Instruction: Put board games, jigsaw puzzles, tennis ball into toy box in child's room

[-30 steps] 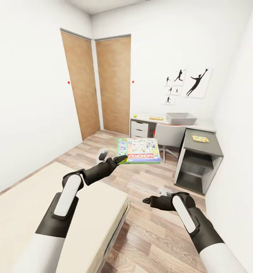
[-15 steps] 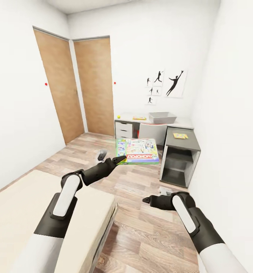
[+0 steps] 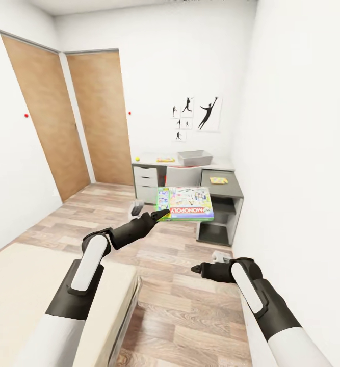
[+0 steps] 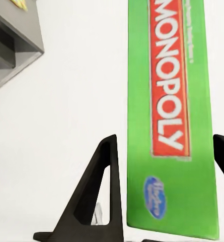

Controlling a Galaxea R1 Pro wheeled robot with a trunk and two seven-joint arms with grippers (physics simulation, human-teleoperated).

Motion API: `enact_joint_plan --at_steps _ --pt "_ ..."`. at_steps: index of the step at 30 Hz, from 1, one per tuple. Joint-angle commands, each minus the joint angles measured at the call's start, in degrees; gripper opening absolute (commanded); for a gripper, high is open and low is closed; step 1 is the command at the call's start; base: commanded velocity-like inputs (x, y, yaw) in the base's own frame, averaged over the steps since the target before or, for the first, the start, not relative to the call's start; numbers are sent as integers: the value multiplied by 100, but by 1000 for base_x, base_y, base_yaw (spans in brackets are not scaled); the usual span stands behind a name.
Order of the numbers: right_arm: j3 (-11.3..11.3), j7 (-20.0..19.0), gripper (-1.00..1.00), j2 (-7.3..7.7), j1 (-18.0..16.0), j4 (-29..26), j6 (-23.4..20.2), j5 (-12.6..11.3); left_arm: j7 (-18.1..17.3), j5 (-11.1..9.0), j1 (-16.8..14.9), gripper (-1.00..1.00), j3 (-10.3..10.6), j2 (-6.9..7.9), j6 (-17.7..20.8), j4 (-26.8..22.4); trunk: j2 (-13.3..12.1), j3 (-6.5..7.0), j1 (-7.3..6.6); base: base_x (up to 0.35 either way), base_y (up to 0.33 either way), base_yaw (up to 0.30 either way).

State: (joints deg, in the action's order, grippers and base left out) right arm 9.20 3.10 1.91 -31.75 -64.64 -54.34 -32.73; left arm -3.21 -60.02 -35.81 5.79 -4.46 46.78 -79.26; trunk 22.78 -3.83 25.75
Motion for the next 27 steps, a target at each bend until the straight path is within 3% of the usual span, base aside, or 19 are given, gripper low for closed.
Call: enact_joint_plan --at_steps 1,12,27 --pt "12 33 100 4 -6 -5 -15 -31 -31 -5 -5 -100 -8 -3 24 -2 13 -10 4 0 0 -290" --pt "17 33 100 -1 -2 -5 -15 -31 -31 -6 -5 -100 -8 -3 24 -2 13 22 4 71 43 -263" --pt "14 36 100 -8 2 -5 -15 -31 -47 7 -5 -100 4 -3 12 -9 13 30 4 210 93 -60"
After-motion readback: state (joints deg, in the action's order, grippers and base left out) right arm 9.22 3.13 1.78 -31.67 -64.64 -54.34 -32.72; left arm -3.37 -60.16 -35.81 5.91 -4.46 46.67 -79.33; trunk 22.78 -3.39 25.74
